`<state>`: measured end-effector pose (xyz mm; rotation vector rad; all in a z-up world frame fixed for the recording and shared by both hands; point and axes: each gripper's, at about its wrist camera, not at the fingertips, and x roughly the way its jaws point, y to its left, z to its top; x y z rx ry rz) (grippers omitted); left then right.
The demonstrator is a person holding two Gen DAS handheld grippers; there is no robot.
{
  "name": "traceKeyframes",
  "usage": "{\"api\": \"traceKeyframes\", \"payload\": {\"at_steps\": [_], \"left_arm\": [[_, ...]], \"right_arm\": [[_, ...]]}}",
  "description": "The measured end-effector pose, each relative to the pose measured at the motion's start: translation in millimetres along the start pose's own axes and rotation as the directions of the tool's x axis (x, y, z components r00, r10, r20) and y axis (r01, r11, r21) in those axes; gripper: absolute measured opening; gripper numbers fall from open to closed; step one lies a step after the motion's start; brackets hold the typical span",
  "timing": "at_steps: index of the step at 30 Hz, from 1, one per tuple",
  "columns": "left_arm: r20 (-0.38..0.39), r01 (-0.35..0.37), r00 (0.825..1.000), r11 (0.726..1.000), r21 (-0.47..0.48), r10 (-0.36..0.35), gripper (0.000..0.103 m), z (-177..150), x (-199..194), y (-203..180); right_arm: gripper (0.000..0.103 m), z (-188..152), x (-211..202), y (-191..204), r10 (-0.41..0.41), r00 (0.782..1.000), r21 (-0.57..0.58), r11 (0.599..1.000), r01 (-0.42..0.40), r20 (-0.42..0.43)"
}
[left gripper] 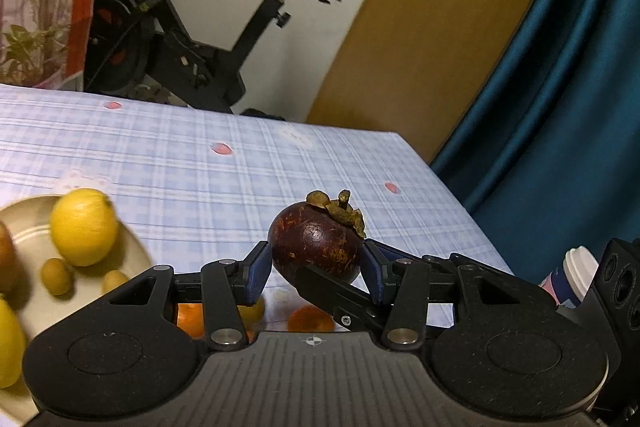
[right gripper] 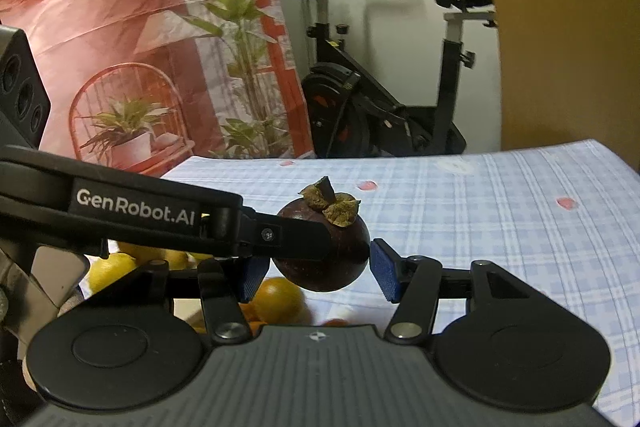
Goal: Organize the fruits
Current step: 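Lift the mangosteen with both tools and carry it over the plate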
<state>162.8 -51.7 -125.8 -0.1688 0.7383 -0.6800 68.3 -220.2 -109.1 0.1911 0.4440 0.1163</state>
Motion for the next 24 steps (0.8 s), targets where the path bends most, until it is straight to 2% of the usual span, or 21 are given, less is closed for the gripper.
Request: {"api": "traceKeyframes", "payload": {"at_steps": [13,24], "left_arm": [[0.067,-0.067,0.995,0.992,-0.103,0.075,0.051,-8,-60,49],[0.085,-0.134,0.985,0.978,-0.163,0.149,0.051,-12,-77,77]], "right_arm": [[0.057,12,17,69,0.103,0.994,-0.128,0.986,-0.106,-0.034],[0.057,7,42,116,0.174,0.981,-0.2,0.961,-0.189,-0.091]]}}
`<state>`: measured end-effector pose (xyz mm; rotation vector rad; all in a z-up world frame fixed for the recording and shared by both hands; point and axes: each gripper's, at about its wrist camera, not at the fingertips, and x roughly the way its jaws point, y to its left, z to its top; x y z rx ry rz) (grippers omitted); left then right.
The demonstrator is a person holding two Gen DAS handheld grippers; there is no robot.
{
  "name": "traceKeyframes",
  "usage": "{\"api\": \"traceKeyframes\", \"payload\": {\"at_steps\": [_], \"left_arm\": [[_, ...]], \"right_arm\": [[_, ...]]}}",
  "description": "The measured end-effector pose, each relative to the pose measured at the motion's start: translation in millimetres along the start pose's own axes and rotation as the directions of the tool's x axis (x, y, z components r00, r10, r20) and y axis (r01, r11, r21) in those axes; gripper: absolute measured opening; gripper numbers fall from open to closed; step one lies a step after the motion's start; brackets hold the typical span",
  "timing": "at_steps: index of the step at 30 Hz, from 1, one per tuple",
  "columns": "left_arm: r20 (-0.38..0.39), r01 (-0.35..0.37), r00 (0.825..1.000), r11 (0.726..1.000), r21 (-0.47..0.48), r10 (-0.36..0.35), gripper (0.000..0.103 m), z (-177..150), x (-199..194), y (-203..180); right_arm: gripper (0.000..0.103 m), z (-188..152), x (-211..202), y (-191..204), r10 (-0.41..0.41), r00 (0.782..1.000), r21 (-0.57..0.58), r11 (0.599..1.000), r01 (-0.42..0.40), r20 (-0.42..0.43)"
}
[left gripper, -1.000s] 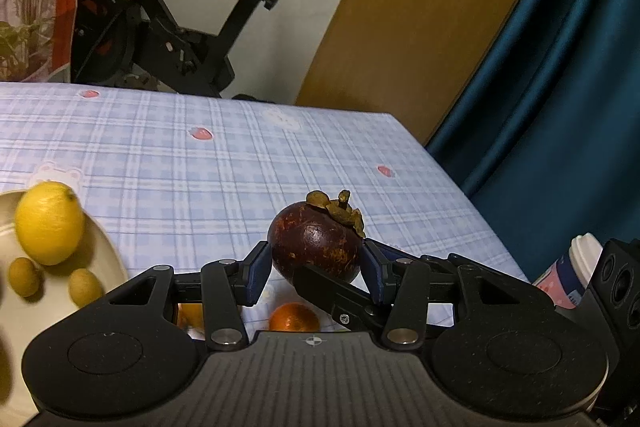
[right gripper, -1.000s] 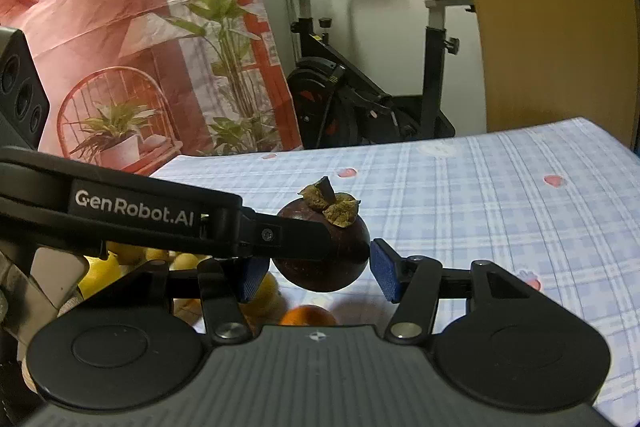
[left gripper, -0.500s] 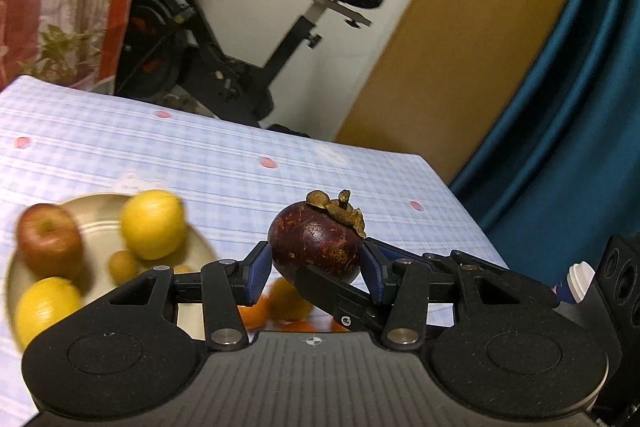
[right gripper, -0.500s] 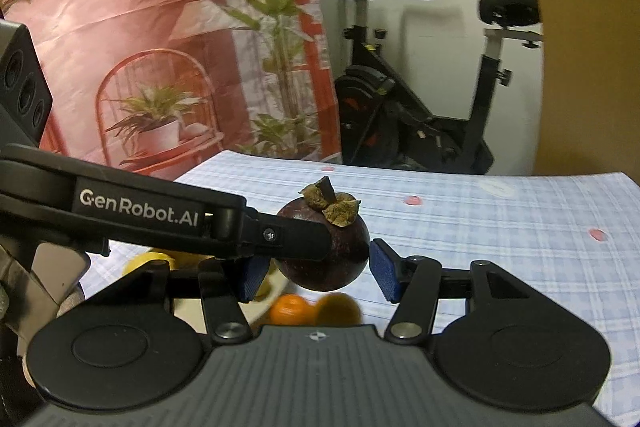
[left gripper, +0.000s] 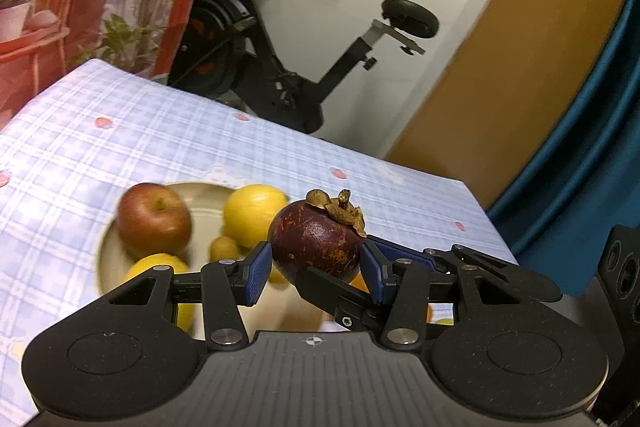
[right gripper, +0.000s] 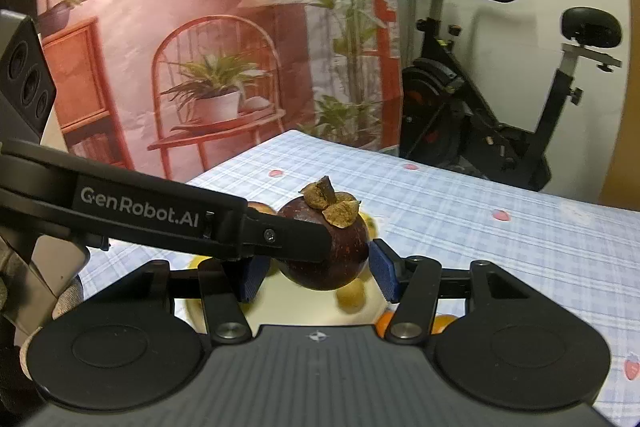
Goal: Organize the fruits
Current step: 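Lift the mangosteen with both tools and carry it over the plate, then lower the mangosteen onto the cream plate with both tools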
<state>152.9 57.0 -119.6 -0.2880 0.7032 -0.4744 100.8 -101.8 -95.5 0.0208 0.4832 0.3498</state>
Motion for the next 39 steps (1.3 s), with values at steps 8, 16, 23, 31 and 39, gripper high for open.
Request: {"api": "traceKeyframes", "payload": {"at_steps": [8,16,23,31,39], "left_arm": [[-0.01,-0.035,0.999,0.999,-0.027,0.034,0.051,-7,-1,14],[-0.041,-0.052,0.998,0.997,-0.049,0.05,0.051,-20,0,22],[-0.06,-0.058,0.997,0.996,-0.074,0.054,0.051,-25,6,29],[-0.094,-0.076,0.993,0.996,-0.051,0.071,0.051,-30,18,27],[-0.079,-0.109,0.991,0.994,-0.022,0.107,0.051,-33,18,24]], "right_arm": [[0.057,-3,20,14,0.039,0.998,-0.028,0.999,-0.041,-0.043],[0.057,-12,31,14,0.057,0.995,-0.019,0.998,-0.059,-0.084],[0.057,-21,42,16,0.068,0.99,-0.028,0.997,-0.072,-0.127],[0.057,-26,48,11,0.056,0.986,-0.016,0.998,-0.059,-0.155],[0.057,-30,54,13,0.064,0.984,-0.025,0.997,-0.069,-0.169]]}}
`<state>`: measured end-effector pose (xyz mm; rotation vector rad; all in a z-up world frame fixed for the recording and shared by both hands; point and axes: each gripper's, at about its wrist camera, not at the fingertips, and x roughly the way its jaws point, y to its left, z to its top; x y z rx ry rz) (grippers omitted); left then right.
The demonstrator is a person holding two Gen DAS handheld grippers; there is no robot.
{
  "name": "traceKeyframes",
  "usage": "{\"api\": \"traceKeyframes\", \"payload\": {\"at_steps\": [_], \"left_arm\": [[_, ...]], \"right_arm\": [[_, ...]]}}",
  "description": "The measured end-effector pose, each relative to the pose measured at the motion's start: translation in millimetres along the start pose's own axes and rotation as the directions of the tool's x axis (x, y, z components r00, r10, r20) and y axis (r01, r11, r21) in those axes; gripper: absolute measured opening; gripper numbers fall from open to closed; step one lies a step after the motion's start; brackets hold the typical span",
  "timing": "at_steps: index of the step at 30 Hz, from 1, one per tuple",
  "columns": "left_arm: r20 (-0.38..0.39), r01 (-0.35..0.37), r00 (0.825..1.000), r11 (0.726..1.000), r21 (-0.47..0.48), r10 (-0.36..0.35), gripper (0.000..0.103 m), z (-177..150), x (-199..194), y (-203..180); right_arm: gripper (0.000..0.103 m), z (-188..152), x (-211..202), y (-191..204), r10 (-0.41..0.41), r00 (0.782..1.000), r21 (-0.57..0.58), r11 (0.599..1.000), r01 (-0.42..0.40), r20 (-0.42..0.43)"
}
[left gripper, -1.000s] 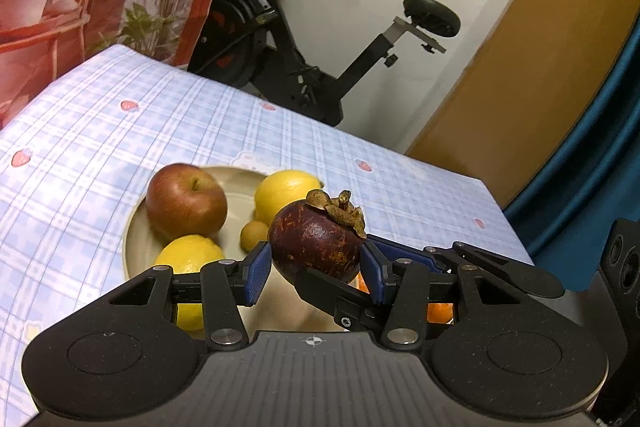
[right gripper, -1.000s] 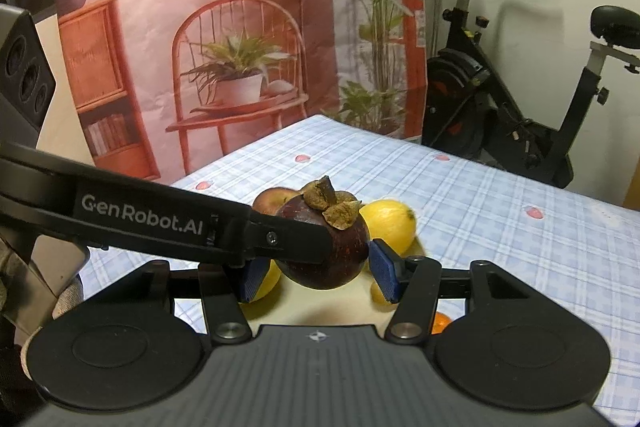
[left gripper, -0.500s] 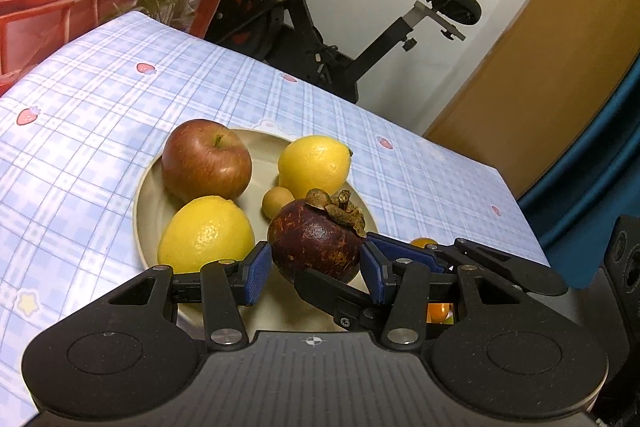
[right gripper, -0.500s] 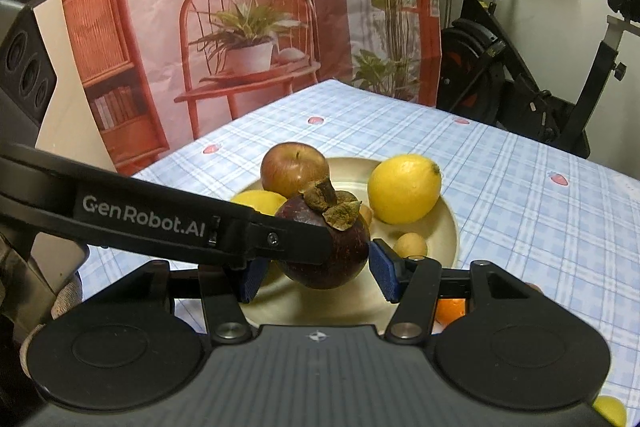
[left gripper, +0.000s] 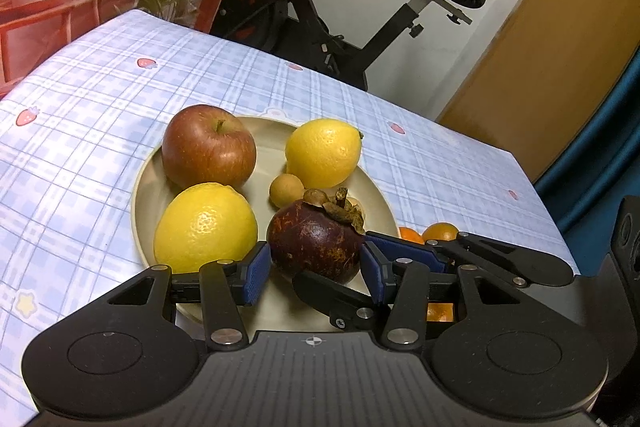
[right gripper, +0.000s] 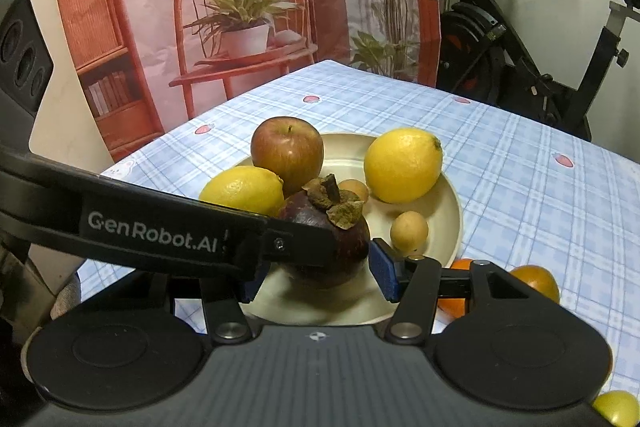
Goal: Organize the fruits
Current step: 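Lower the mangosteen onto the cream plate with both tools, then open both tools and move them back toward the oranges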
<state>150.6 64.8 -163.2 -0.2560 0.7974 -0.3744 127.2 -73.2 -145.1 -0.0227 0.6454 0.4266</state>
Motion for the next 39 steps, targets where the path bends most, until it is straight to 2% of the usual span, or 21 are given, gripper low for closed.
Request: {"api": "traceKeyframes", "payload": {"at_steps": [11,20,30,39], "left_arm": [[0.088,-0.024,0.996,0.999,0.044,0.02,0.058,1,-15,-22],[0.124,-0.035,0.992,0.995,0.097,0.023,0.058,4,-19,-47],[0.134,-0.046,0.991,0.987,0.151,0.026,0.058,7,-13,-78],[0.15,-0.068,0.988,0.981,0.179,0.041,0.058,8,-9,-96]], "right_arm": [[0.06,-3,-16,2,-0.012,1.0,-0.018,1.0,0.013,0.023],[0.061,-12,-48,-16,-0.055,0.995,0.048,0.998,0.051,0.084],[0.061,-22,-89,-52,-0.132,0.976,0.149,0.983,0.107,0.173],[0.061,-41,-119,-91,-0.232,0.948,0.23,0.956,0.181,0.217]]}}
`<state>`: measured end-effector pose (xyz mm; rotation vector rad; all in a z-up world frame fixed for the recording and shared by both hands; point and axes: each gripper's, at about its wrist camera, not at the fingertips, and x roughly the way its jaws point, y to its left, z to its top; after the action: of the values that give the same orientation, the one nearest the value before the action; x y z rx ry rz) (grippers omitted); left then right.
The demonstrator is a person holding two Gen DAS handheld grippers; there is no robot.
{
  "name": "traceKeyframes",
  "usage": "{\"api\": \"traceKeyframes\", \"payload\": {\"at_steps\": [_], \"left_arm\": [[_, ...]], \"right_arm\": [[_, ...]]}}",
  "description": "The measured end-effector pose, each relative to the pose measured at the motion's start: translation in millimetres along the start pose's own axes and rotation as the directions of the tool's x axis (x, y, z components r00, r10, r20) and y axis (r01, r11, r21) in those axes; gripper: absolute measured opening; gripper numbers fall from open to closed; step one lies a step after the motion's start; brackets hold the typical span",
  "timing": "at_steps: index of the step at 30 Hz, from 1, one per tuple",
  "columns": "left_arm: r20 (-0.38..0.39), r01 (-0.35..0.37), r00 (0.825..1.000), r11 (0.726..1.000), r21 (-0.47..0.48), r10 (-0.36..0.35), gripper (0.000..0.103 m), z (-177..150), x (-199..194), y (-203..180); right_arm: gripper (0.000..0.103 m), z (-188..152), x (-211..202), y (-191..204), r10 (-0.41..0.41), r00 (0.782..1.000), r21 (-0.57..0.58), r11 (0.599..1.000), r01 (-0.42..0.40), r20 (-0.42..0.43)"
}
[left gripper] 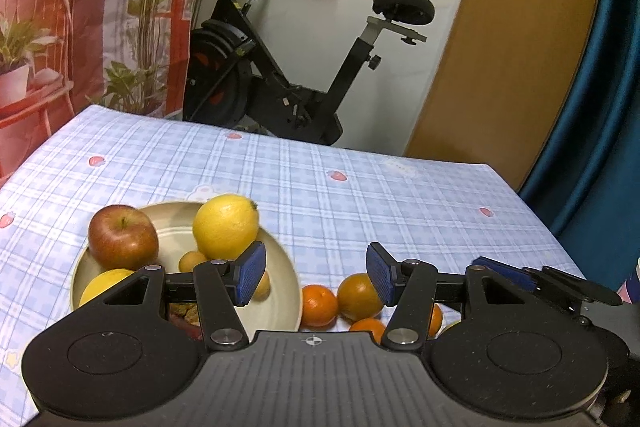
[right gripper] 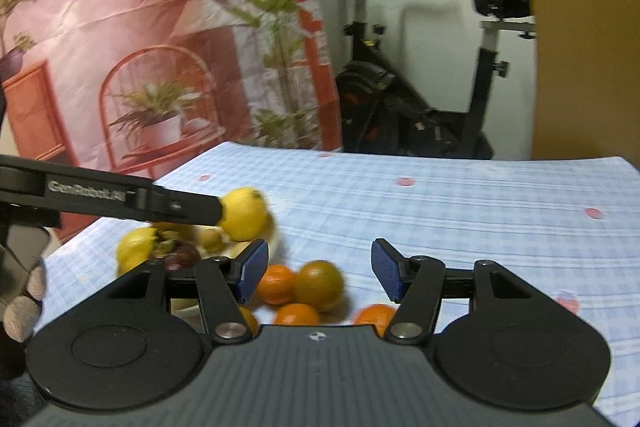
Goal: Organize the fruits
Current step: 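Open both tools and move them back toward the oranges, then move both tools to the small green apple among the oranges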
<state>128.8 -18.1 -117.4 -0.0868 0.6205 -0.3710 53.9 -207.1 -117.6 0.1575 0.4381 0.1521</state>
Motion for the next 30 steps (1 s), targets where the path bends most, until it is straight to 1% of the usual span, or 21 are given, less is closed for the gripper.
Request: {"api": "traceKeyframes", "payload": {"at_steps": [6,10,15,20,23,27,30], "left_arm": [[-0.006,-0.001,1.0,1.0,0.007,0.001,0.058,-2,4,-2],[-0.01,0.002,1.0,1.0,0.015,-0.002,0.058,-6,3,-4],[-0.031,0.001,1.0,1.0,0.025,-0.001,0.058,-15,2,-1],[-0.036,-0.01,0.999,1.0,-0.009,0.01,0.057,-19,-2,9],[-0.039,-0.004,0.999,1.0,-0.023,0.003,0.057,-24,-8,12],[-0.057,0.015,0.998,1.0,-0.015,-0.016,0.057,-30,-12,12],[-0.062,0.026,0.998,0.999,-0.019,-0.027,0.056,-31,-13,12]], "right_arm": [[0.061,-7,-8,-30,-0.062,0.998,0.071,0.996,0.061,0.008],[0.061,-13,-11,-39,-0.066,0.998,0.087,0.994,0.067,-0.009],[0.061,-21,-7,-36,-0.058,0.997,0.081,0.995,0.061,-0.047],[0.061,-25,-4,-31,-0.05,0.997,0.062,0.997,0.053,-0.054],[0.059,-26,-3,-29,-0.048,0.997,0.062,0.997,0.052,-0.059],[0.059,-26,-7,-19,-0.021,0.998,0.044,0.999,0.023,-0.058],[0.059,-26,-8,-7,0.003,0.998,0.005,1.0,-0.002,-0.065]]}}
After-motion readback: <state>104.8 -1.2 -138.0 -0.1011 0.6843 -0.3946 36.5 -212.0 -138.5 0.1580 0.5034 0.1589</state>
